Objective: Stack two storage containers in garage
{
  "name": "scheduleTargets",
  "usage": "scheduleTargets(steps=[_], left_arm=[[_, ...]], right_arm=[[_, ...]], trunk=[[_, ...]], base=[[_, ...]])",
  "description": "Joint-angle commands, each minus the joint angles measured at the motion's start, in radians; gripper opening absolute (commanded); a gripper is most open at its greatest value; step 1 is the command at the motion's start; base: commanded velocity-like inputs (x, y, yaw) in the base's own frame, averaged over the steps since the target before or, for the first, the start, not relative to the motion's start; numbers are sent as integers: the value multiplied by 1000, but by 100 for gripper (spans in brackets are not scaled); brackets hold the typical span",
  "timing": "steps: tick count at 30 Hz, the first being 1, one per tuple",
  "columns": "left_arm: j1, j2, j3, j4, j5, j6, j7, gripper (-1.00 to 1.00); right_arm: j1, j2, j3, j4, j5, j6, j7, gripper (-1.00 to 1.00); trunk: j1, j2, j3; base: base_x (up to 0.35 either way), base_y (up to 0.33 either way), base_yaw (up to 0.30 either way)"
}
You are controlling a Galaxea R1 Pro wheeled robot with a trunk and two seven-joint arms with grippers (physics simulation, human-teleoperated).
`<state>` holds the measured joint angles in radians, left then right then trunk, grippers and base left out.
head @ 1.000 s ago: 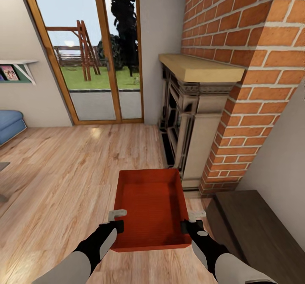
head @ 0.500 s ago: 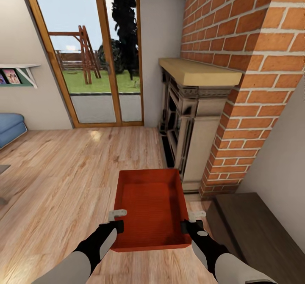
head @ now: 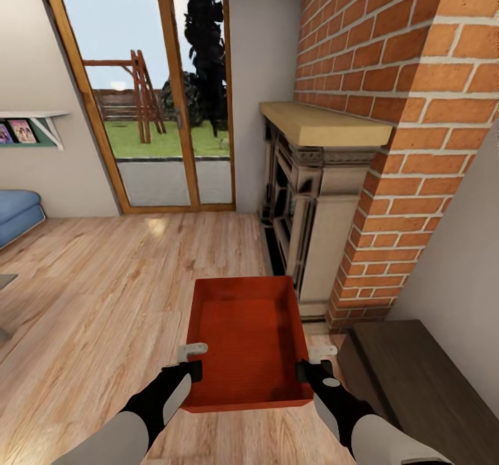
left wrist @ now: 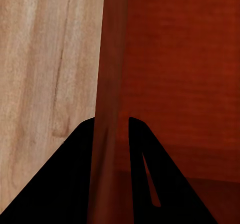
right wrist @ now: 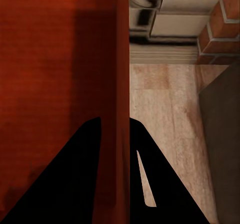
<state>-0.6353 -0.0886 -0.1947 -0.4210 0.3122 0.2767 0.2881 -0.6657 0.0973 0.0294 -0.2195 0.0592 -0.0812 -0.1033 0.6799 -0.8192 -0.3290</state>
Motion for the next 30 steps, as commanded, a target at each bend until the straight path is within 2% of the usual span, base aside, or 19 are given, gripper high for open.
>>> scheduleTargets(steps=[1, 30], left_arm=[[-1, 4, 28, -4, -25, -25, 40, -100], [-1, 4, 28, -5, -25, -25, 40, -100]], right_arm=[[0, -1, -11, 3, 4, -3, -7, -100], [0, -1, -11, 3, 5, -2, -7, -100]], trunk=[[0, -1, 0], [0, -1, 45]], base=[[0, 0, 0], [0, 0, 0]])
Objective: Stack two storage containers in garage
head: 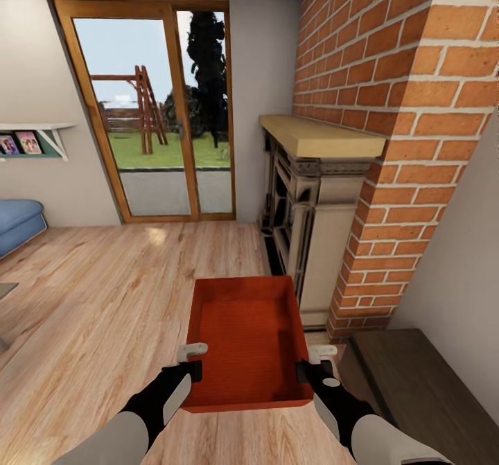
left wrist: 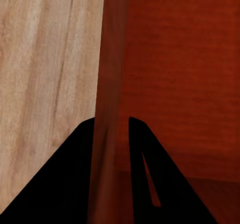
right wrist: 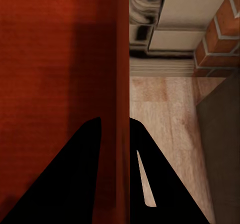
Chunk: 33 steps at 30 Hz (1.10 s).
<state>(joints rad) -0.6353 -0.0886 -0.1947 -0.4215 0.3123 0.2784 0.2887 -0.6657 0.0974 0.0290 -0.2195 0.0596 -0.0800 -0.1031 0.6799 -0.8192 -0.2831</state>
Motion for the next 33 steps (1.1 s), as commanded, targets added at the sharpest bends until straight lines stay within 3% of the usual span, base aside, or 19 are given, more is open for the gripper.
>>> scheduleTargets(steps=[1, 19, 33], left_arm=[[-1, 4, 27, -5, -25, -27, 39, -100], [-1, 4, 27, -5, -25, -27, 40, -100], [-1, 4, 27, -5, -25, -27, 40, -100]], right_arm=[[0, -1, -11, 3, 4, -3, -7, -100], [0, -1, -11, 3, 4, -4, -7, -100], [0, -1, -11, 3, 3, -3, -7, -100]], trunk=[[0, -1, 0], [0, -1, 19], [0, -1, 19]], base=[[0, 0, 0], [0, 0, 3], [0, 0, 232]])
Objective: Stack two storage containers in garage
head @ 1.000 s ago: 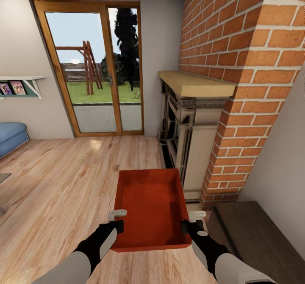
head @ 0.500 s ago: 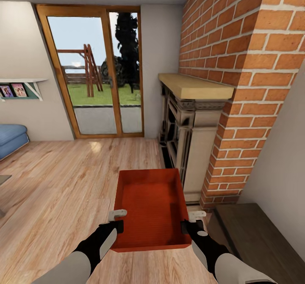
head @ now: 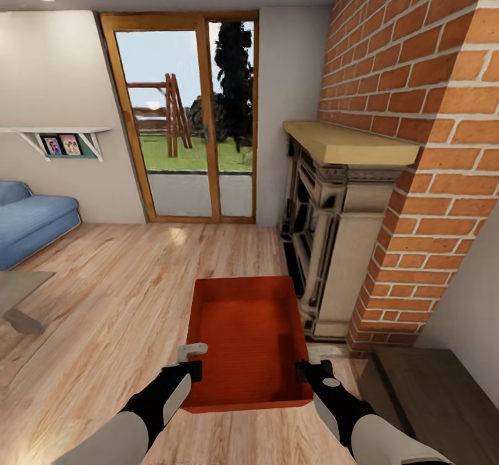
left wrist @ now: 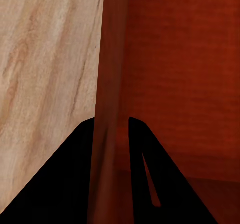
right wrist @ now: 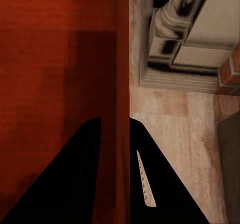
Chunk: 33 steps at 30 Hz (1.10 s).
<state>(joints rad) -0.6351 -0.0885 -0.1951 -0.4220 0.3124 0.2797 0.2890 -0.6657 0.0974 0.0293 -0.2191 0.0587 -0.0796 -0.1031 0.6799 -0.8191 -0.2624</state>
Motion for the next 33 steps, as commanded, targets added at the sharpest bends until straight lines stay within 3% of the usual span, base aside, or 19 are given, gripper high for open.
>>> scheduleTargets(steps=[1, 33], left_arm=[[-2, 4, 28, -4, -26, -28, 39, -100], [-2, 5, 28, -4, -26, -28, 39, -100]], right_arm=[[0, -1, -11, 3, 4, -3, -7, -100], [0, -2, -11, 3, 4, -3, -9, -100]], trunk=[[0, -1, -1], [0, -1, -1]], base=[[0, 0, 269], [0, 0, 293]])
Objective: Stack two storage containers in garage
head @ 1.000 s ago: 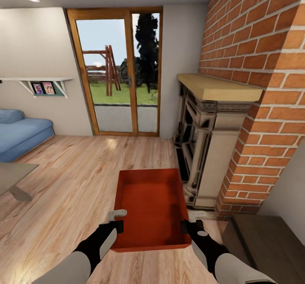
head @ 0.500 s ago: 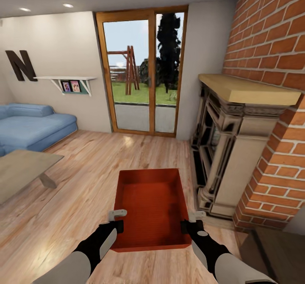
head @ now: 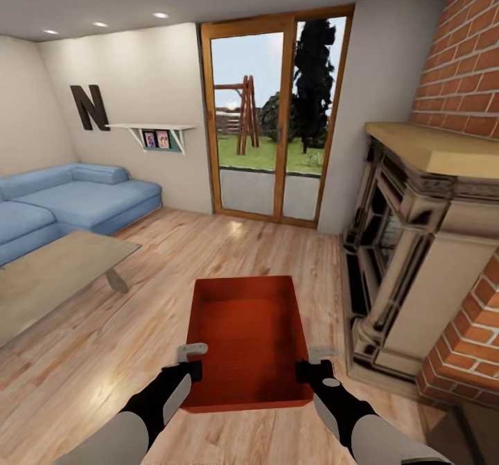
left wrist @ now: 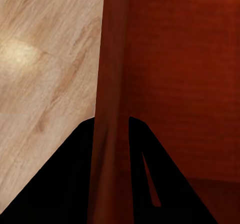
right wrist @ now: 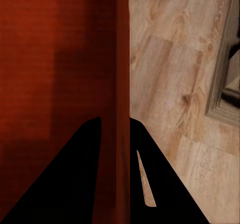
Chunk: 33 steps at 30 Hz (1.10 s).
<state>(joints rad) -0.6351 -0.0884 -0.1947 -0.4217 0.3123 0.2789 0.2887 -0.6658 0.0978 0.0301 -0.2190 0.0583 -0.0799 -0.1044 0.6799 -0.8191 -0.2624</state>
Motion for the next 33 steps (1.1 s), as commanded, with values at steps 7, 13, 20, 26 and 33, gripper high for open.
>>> scheduleTargets(steps=[7, 13, 20, 26, 33], left_arm=[[-2, 6, 27, -5, -25, -27, 40, -100], [-2, 4, 27, -4, -25, -27, 40, -100], [-2, 4, 27, -3, -25, -27, 39, -100], [-2, 4, 27, -2, -25, -27, 38, -100], [-2, 5, 27, -2, -24, -27, 38, -100]], right_arm=[[0, -3, -12, 4, 4, -4, -8, -100], [0, -3, -12, 4, 5, -5, -8, -100], [0, -3, -12, 4, 4, -5, -8, -100], [0, -3, -12, 4, 3, -5, -7, -100], [0, -3, -12, 4, 3, -5, -6, -100]], trunk=[[0, -1, -1], [0, -1, -1], [0, -1, -1], [0, -1, -1], [0, -1, -1]], base=[[0, 0, 300], [0, 0, 300], [0, 0, 300], [0, 0, 300], [0, 0, 300]])
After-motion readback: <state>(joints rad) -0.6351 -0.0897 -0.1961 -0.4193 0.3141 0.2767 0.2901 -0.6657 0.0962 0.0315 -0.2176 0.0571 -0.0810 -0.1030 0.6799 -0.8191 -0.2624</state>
